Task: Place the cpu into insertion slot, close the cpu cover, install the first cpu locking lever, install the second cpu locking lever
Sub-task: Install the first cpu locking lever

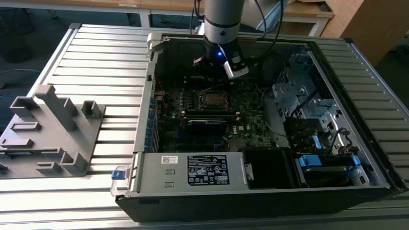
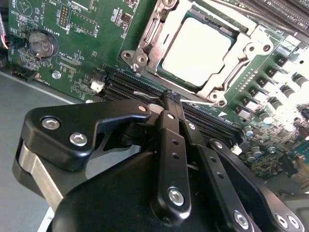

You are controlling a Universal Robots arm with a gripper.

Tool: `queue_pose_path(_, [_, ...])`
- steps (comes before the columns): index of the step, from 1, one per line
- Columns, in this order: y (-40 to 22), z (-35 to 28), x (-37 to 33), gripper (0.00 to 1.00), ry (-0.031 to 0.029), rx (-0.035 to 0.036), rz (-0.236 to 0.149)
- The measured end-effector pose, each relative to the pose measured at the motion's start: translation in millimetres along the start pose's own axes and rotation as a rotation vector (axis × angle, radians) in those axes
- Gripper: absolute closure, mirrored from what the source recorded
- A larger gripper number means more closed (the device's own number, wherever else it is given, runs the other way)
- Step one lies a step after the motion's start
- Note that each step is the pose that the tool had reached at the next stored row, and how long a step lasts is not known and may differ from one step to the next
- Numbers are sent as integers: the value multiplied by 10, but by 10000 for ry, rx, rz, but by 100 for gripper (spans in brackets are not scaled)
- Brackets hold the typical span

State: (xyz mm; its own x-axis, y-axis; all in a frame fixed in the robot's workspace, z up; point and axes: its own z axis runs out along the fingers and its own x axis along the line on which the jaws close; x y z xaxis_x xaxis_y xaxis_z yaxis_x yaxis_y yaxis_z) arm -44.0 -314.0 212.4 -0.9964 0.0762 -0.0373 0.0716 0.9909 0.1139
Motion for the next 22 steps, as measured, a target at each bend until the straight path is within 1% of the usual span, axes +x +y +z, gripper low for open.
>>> queue_pose_path(5, [9, 14, 0, 89, -48, 16, 423])
queue_pose_path(11, [9, 34, 0, 89, -130, 44, 1132])
queue_pose_path(16, [12, 37, 0, 89, -133, 39, 1163])
queue_pose_path(22, [20, 53, 2, 89, -137, -37, 1230])
